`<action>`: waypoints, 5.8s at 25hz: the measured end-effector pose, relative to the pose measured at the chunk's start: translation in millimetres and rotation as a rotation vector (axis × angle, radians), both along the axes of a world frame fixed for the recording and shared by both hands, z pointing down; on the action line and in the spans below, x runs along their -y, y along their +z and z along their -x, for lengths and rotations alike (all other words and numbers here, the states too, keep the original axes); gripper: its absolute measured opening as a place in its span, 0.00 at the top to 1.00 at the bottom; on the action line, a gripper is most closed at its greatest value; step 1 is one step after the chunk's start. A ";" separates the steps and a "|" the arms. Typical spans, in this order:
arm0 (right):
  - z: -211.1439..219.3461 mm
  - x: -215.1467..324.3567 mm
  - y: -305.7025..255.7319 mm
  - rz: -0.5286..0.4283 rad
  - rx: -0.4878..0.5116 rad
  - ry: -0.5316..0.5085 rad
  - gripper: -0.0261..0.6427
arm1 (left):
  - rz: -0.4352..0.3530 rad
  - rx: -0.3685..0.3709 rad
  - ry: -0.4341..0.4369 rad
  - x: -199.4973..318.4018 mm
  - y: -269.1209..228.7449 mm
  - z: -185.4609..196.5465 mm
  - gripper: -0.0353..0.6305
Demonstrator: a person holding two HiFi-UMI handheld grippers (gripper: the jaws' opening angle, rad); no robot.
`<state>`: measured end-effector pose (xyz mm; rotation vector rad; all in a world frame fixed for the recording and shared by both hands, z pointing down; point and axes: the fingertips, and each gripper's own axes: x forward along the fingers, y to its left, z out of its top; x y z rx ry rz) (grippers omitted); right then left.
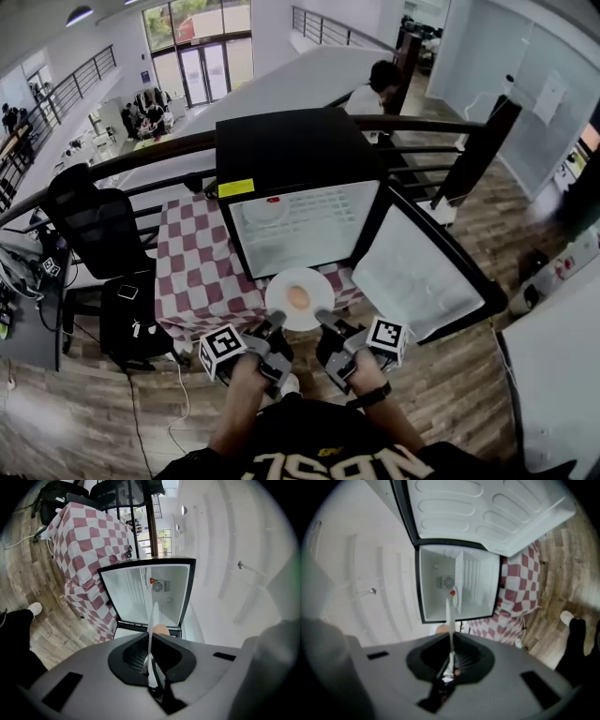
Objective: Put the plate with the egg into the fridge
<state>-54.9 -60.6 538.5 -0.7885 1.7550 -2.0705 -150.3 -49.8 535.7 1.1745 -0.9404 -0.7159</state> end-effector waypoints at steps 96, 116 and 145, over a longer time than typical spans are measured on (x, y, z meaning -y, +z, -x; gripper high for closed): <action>-10.6 282.1 82.3 0.003 -0.132 0.123 0.92 | 0.070 0.046 0.024 263.3 83.3 -18.7 0.90; -14.3 286.3 75.5 -0.089 -0.118 0.154 0.74 | -0.057 -0.058 0.044 264.9 69.3 -16.2 0.69; -8.4 217.8 76.9 -0.089 -0.053 0.101 0.82 | -0.063 0.175 0.090 217.0 72.2 -17.6 0.84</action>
